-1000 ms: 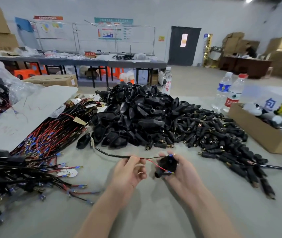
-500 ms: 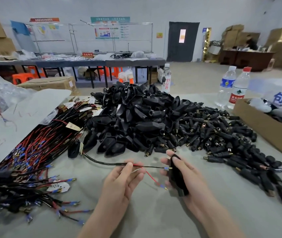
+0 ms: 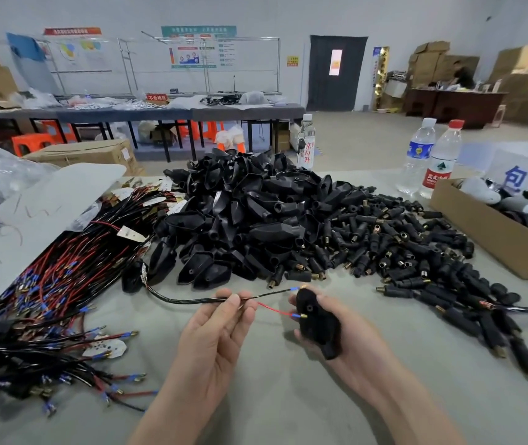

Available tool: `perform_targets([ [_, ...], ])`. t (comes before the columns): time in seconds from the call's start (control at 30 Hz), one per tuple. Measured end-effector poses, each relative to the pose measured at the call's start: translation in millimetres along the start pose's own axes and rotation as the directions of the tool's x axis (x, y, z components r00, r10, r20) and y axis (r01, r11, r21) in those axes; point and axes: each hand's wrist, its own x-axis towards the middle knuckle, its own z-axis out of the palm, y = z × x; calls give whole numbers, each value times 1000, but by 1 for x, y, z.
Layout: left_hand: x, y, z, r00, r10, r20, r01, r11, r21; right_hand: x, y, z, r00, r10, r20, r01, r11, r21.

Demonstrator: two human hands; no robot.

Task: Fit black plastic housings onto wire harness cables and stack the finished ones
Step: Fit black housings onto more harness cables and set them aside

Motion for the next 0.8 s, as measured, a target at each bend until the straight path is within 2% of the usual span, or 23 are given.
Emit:
perform_targets([
  [0.17, 2, -9, -3, 998, 42, 36, -49, 973, 224, -3, 2, 2, 996, 9, 89, -7, 1000, -21],
  [0.3, 0, -11, -6, 983, 169, 73, -183, 856, 483, -1, 1, -1, 995, 55, 85, -54, 998, -13],
  [0.4, -3, -8, -7, 969, 201, 145, -247, 782, 572, -1, -1, -4, 992, 63, 109, -61, 998, -24],
  [0.57, -6, -9, -7, 972, 146, 182, -224, 801, 555, -5, 0, 0, 988, 27, 152, -8, 992, -127],
  [0.8, -3, -12, -9, 983, 108, 146, -164, 874, 457, -10, 1, 0, 984, 53, 171, -48, 998, -32],
])
